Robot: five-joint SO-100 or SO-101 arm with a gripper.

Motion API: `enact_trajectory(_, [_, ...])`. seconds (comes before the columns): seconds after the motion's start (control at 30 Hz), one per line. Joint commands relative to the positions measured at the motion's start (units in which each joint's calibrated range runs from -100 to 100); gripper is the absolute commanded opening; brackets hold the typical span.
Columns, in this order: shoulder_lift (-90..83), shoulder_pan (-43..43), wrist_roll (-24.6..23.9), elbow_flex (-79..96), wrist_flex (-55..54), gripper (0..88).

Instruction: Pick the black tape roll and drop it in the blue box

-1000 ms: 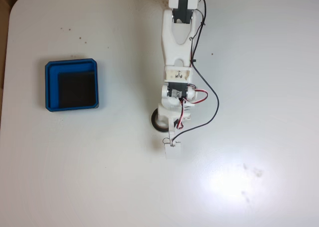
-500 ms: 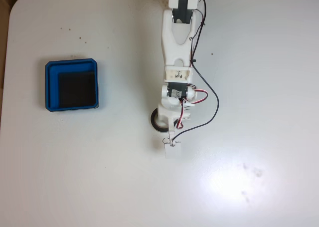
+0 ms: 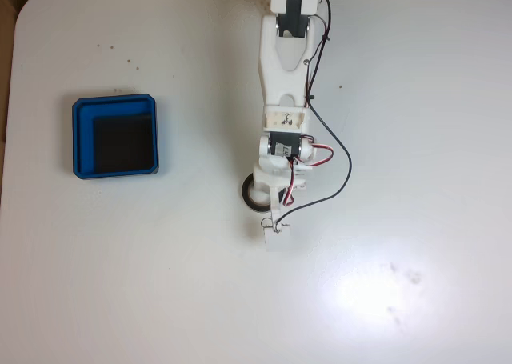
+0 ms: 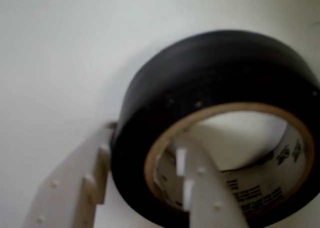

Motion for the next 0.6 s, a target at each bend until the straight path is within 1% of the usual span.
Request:
enact_trajectory(0.0, [-1.2,0.3,0.3,-3.7,0.8,4.8])
enact_trajectory(0.43, [-1.2,0.5,-0.3,-4.0,0.7,4.6])
enact_trajectory(0.57, [-1.2,0.6,-0.4,-4.1,0.7,1.8])
